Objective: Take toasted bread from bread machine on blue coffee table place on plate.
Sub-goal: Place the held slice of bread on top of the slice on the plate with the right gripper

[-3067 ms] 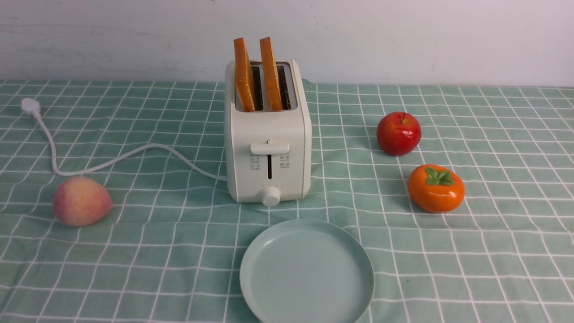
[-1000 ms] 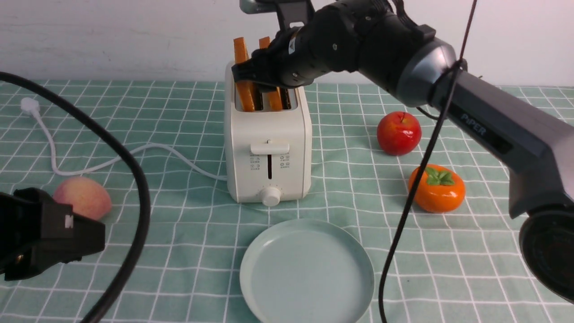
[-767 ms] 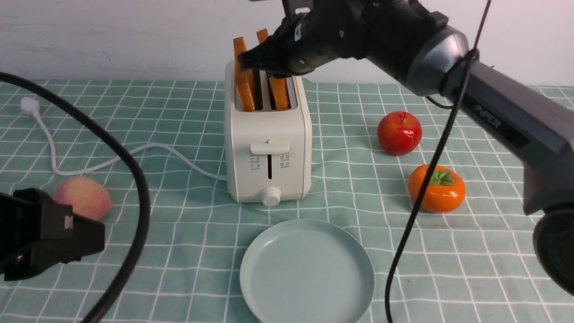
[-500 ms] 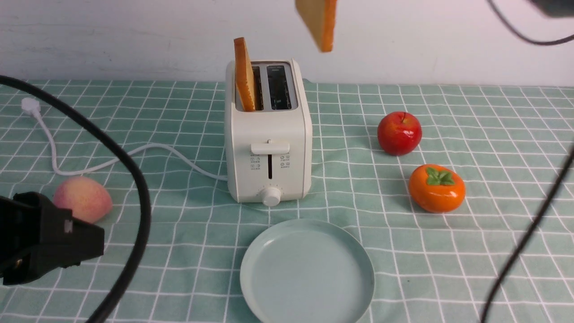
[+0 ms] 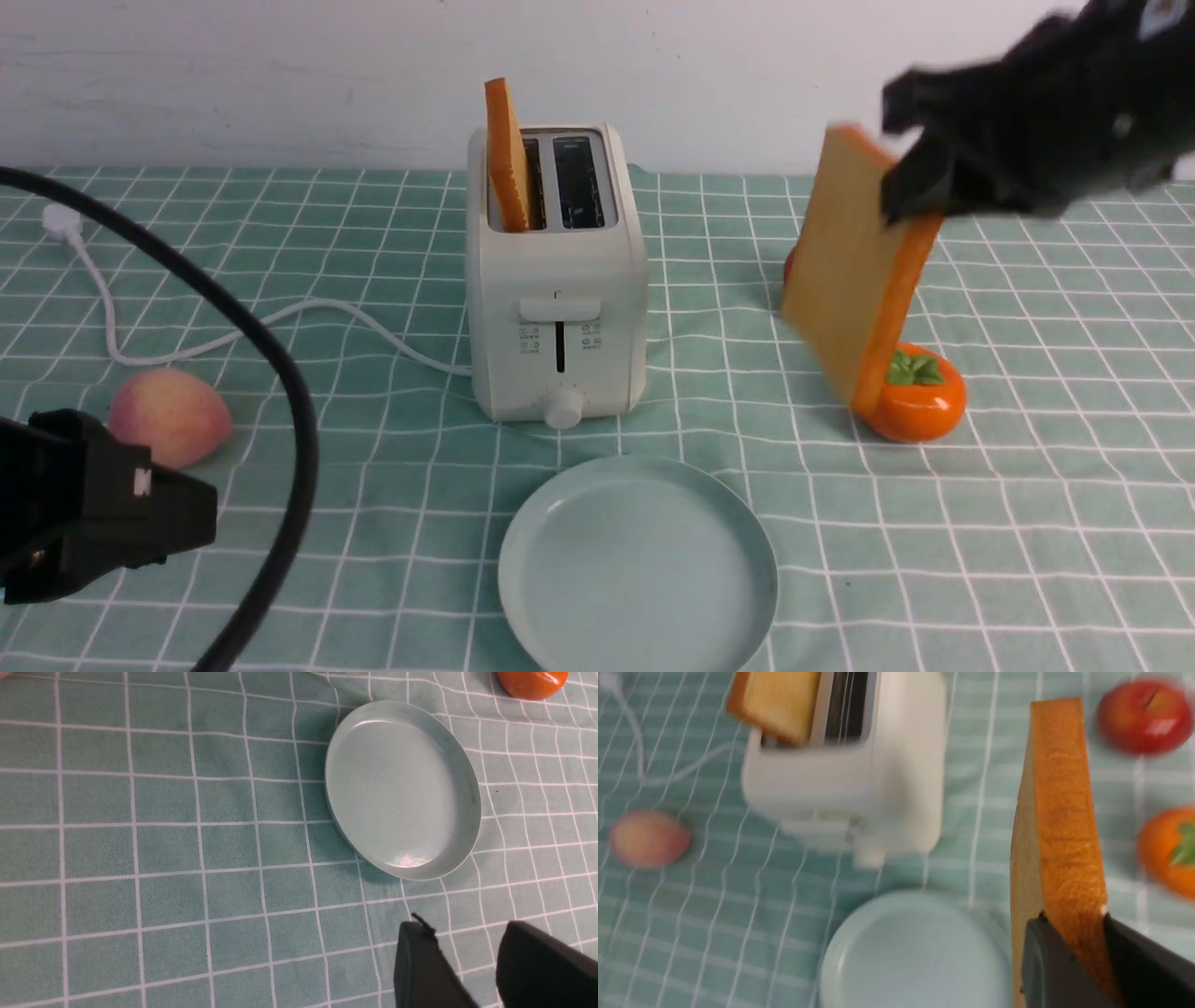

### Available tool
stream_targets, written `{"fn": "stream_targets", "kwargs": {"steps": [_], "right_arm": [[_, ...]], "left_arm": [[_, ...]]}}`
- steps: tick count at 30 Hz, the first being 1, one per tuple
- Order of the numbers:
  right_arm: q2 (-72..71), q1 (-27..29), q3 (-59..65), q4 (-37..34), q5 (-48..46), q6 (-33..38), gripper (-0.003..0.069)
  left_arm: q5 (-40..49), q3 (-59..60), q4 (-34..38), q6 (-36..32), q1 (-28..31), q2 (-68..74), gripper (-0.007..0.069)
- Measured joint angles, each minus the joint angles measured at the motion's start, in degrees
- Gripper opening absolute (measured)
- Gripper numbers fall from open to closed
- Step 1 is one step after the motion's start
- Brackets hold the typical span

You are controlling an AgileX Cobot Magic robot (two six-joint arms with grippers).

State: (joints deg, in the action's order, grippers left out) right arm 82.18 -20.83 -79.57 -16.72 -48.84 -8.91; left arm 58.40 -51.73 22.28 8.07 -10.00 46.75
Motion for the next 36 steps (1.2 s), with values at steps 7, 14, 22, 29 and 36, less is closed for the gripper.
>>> {"fn": "stream_targets", "kwargs": {"steps": [7, 14, 22, 29, 36], "right_arm": [[4.4, -4.6, 20.3, -35.7, 12.8, 21.7, 0.0109], [10.3, -4.6, 22.9, -64.2, 14.6, 49.6, 0.0109], [13.3, -4.6, 23.0, -62.3, 15.4, 53.3, 0.0324], [11.1, -1.3, 23.0, -50.3, 16.8, 53.4, 0.0571], [-2.9, 7.0, 23.0, -39.6, 11.1, 49.4, 0.058]], "left_arm": [[0.2, 0.0, 0.4, 0.0, 0.0, 0.0, 0.0238], [0.2, 0.0, 0.5, 0.0, 0.0, 0.0, 0.0238], [0.1, 0.0, 0.4, 0.0, 0.0, 0.0, 0.0238], [-9.7, 0.0, 0.9, -0.7, 0.0, 1.8, 0.0238], [-20.1, -6.0, 0.8, 0.2, 0.0, 9.5, 0.0263]]}}
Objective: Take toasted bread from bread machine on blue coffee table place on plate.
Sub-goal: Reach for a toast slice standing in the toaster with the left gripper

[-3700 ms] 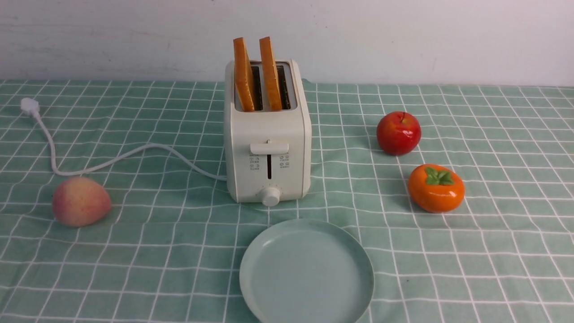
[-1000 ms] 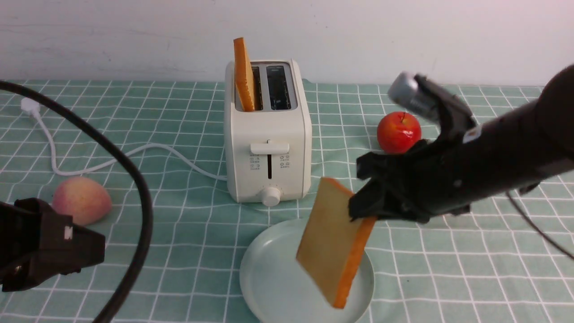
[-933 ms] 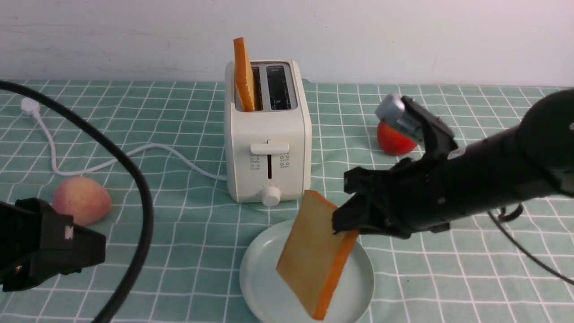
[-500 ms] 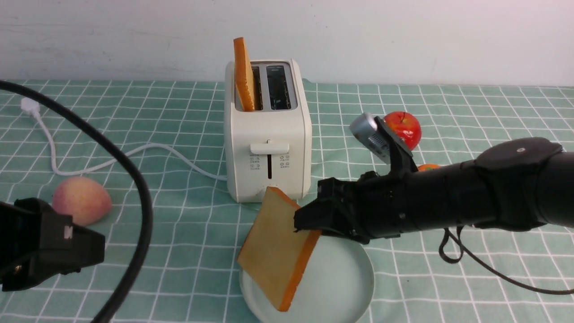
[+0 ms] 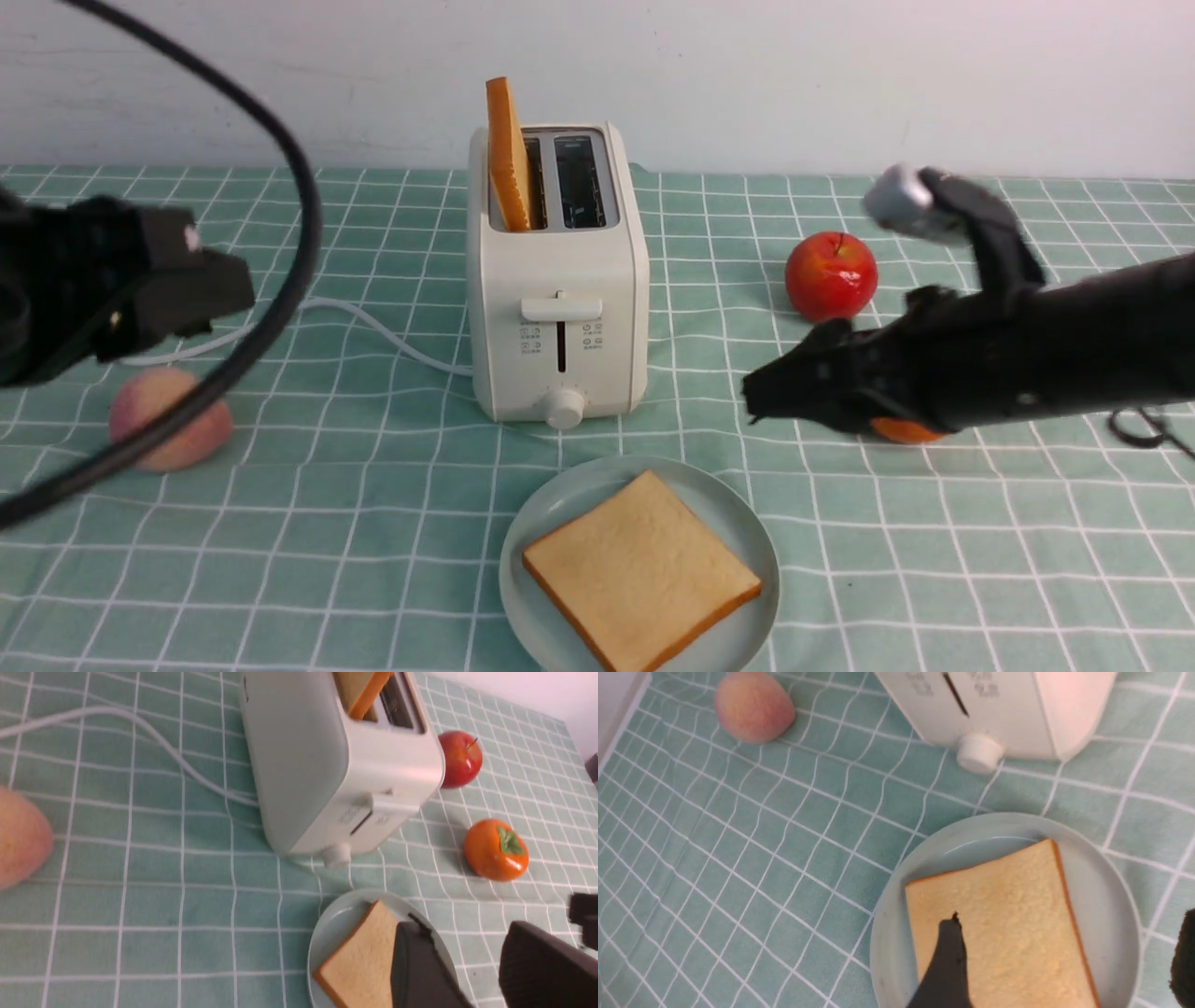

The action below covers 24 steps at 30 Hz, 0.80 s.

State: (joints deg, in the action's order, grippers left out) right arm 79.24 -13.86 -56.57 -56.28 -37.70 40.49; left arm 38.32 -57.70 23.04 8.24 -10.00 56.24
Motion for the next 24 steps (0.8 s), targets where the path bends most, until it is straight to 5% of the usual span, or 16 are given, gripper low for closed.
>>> {"fn": "stream_targets", "kwargs": {"steps": [7, 12, 17, 24], "right_arm": [[-14.0, 2.3, 0.0, 17.4, -10.4, -16.6, 0.0547], [-20.6, 2.3, 0.0, 26.8, -16.0, -25.9, 0.0547], [-24.3, 2.4, 0.0, 30.4, -18.8, -27.8, 0.0546], [-25.1, 2.4, 0.0, 31.8, -19.4, -28.0, 0.0532]], "left_arm": [[6.7, -21.0, -4.3, 3.7, -0.7, 18.5, 0.0314], [9.9, -36.4, -14.3, 8.9, -7.5, 32.5, 0.0367], [13.5, -49.5, -30.8, 22.3, -13.8, 43.8, 0.0416], [14.1, -58.6, -38.6, 26.0, -16.5, 55.2, 0.0424]]}}
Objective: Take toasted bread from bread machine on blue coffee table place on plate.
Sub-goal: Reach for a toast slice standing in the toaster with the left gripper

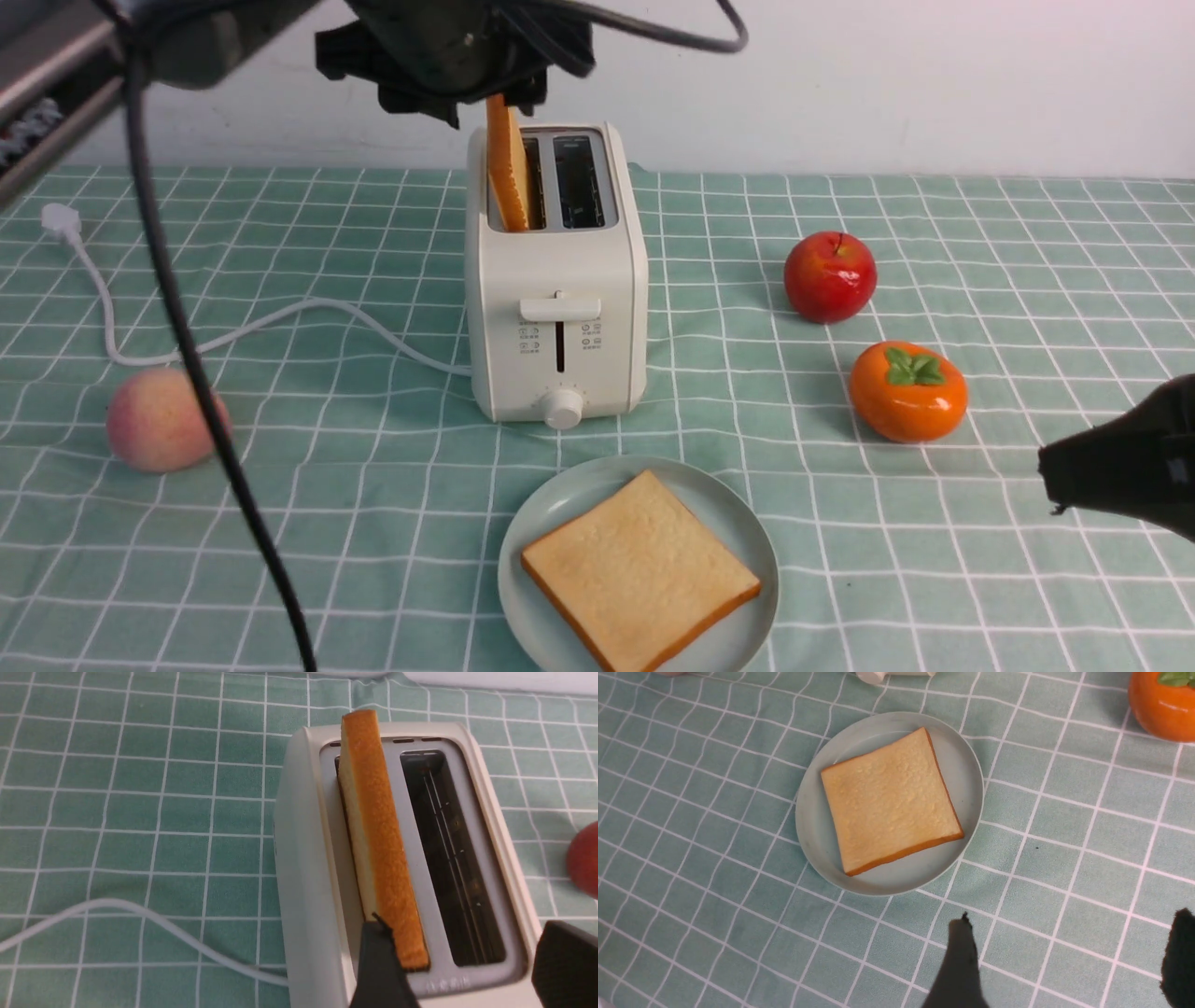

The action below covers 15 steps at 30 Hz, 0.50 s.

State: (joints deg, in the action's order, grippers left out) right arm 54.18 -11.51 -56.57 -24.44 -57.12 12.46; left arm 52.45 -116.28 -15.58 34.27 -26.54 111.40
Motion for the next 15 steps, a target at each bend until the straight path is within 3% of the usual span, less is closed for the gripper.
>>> {"fn": "stream_targets", "kwargs": {"steps": [9, 13, 15], "right_arm": [[0.0, 0.0, 0.0, 1.6, -0.8, 0.0, 0.0458], [0.0, 0.0, 0.0, 1.8, -1.2, 0.0, 0.0421], [0.0, 0.0, 0.0, 1.8, -1.4, 0.0, 0.0395]], "left_arm": [[-3.5, -0.9, -4.3, 1.9, -0.1, 5.9, 0.0404], [-3.1, -0.9, -4.3, 2.3, -0.1, 6.1, 0.0321], [-2.3, -0.9, -4.2, 2.8, -0.1, 6.1, 0.0226]]}}
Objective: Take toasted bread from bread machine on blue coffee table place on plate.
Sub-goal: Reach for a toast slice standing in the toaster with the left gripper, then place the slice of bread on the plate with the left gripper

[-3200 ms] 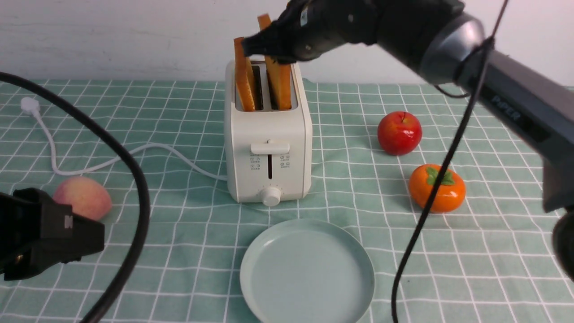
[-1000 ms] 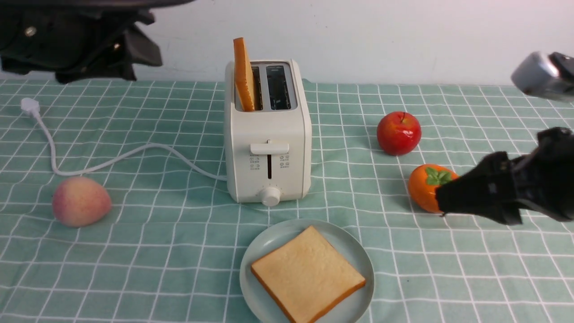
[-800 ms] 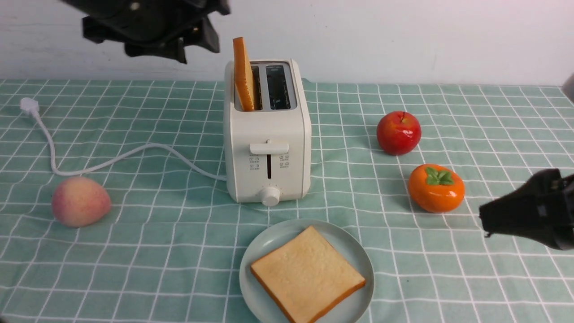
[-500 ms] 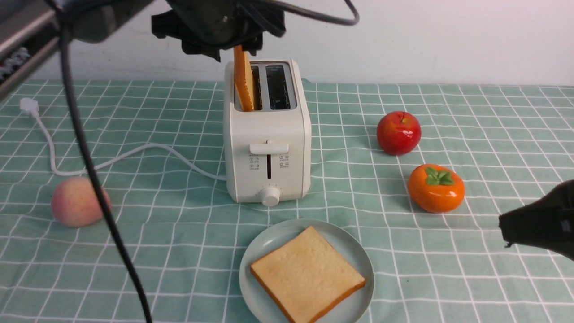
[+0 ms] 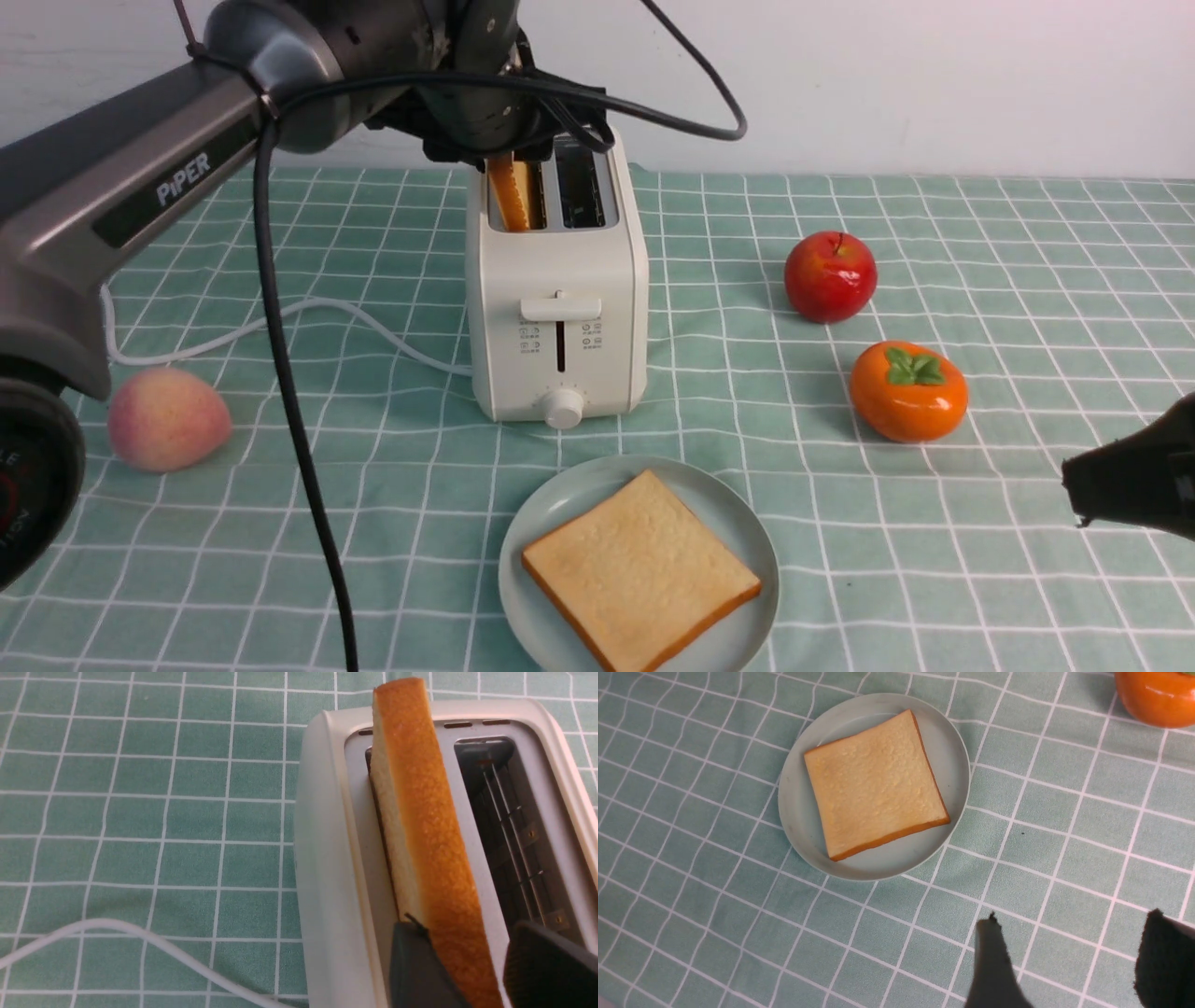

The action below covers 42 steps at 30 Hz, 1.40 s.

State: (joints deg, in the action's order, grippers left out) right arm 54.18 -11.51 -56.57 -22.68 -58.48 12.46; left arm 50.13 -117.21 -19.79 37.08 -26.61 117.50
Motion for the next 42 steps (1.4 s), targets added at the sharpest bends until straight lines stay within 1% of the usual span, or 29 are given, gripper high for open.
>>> {"fn": "stream_targets", "kwargs": {"steps": [1, 3, 4, 6, 8, 9, 12, 14, 17, 20, 21, 23, 26, 27, 28, 30, 31, 33, 36, 37, 39, 40, 41, 42], "right_arm": [[0.0, 0.0, 0.0, 0.0, 0.0, 0.0, 0.039], [0.0, 0.0, 0.0, 0.1, -0.3, 0.0, 0.0361], [0.0, 0.0, 0.0, 0.3, -0.4, 0.0, 0.0352], [0.0, 0.0, 0.0, 0.5, -0.5, 0.0, 0.0338], [0.0, 0.0, 0.0, 0.9, -0.7, 0.0, 0.0306], [0.0, 0.0, 0.0, 0.9, -0.7, 0.0, 0.0306], [0.0, 0.0, 0.0, 1.3, -0.8, 0.0, 0.0267], [0.0, 0.0, 0.0, 2.5, -0.8, 0.0, 0.0249], [0.0, 0.0, 0.0, 5.3, -1.3, -0.1, 0.0237], [0.0, 0.0, 0.0, 6.4, -1.6, -0.1, 0.0235], [0.0, 0.0, 0.0, 6.5, -1.8, -0.1, 0.0236], [0.0, 0.0, 0.0, 6.3, -1.9, -0.1, 0.0237], [0.0, 0.0, 0.0, 5.5, -1.9, -0.1, 0.0239], [0.0, 0.0, 0.0, 5.4, -1.9, -0.1, 0.0239], [0.0, 0.0, 0.0, 5.3, -1.8, -0.1, 0.0239], [0.0, 0.0, 0.0, 5.1, -1.8, -0.1, 0.0239], [0.0, 0.0, 0.0, 5.1, -1.7, -0.1, 0.0239], [0.0, 0.0, 0.0, 5.1, -1.7, -0.2, 0.0239], [0.0, 0.0, 0.0, 5.1, -1.7, -0.2, 0.0239], [0.0, 0.0, 0.0, 5.1, -1.7, -0.2, 0.0239], [0.0, 0.0, 0.0, 5.0, -1.7, -0.2, 0.0239], [0.0, 0.0, 0.0, 5.0, -1.7, -0.2, 0.0239], [0.0, 0.0, 0.0, 5.0, -1.6, -0.2, 0.0239], [0.0, 0.0, 0.0, 5.0, -1.6, -0.2, 0.0239]], "left_arm": [[0.1, 0.0, 0.0, 0.1, 0.0, 0.0, 0.0218], [1.3, 0.0, 0.0, 0.4, 0.0, -0.1, 0.0113], [1.7, 0.0, 0.0, 0.5, 0.0, -0.3, 0.0091], [2.3, 0.0, 0.1, 0.6, 0.0, -0.8, 0.0076], [3.5, 0.0, 0.2, 0.6, 0.0, -3.0, 0.0076], [3.5, 0.0, 0.2, 0.6, 0.0, -3.3, 0.0076], [5.6, 0.0, 0.2, -0.4, 0.0, -9.8, 0.0076], [8.3, 0.0, 0.3, -2.1, 0.0, -13.6, 0.0076], [12.5, 1.4, 2.4, -6.0, 0.0, -19.7, 0.0076], [13.2, 5.9, 5.5, -8.5, 0.0, -24.2, 0.0076], [11.4, 11.6, 9.9, -10.8, 0.1, -27.6, 0.0076], [8.1, 18.5, 16.1, -13.1, 0.1, -30.6, 0.0076], [-0.2, 31.4, 30.1, -19.6, 0.1, -34.3, 0.0076], [-0.8, 31.4, 30.1, -20.1, 0.1, -34.4, 0.0076], [-4.8, 38.0, 38.8, -24.2, 0.1, -35.1, 0.0076], [-10.0, 45.7, 49.9, -30.5, 0.0, -35.0, 0.0076], [-11.9, 48.4, 54.0, -33.0, 0.0, -34.7, 0.0076], [-16.7, 55.0, 64.8, -40.4, 0.0, -33.4, 0.0076], [-21.0, 60.2, 76.5, -46.6, 0.0, -30.7, 0.0076], [-22.1, 61.2, 79.8, -48.2, 0.0, -29.6, 0.0076], [-23.4, 61.9, 84.2, -50.1, 0.0, -27.2, 0.008], [-23.4, 61.9, 84.5, -50.2, 0.0, -26.9, 0.0082], [-24.3, 62.0, 86.1, -50.9, 0.0, -25.3, 0.0113], [-24.4, 62.0, 86.2, -50.9, 0.0, -25.1, 0.0113]]}}
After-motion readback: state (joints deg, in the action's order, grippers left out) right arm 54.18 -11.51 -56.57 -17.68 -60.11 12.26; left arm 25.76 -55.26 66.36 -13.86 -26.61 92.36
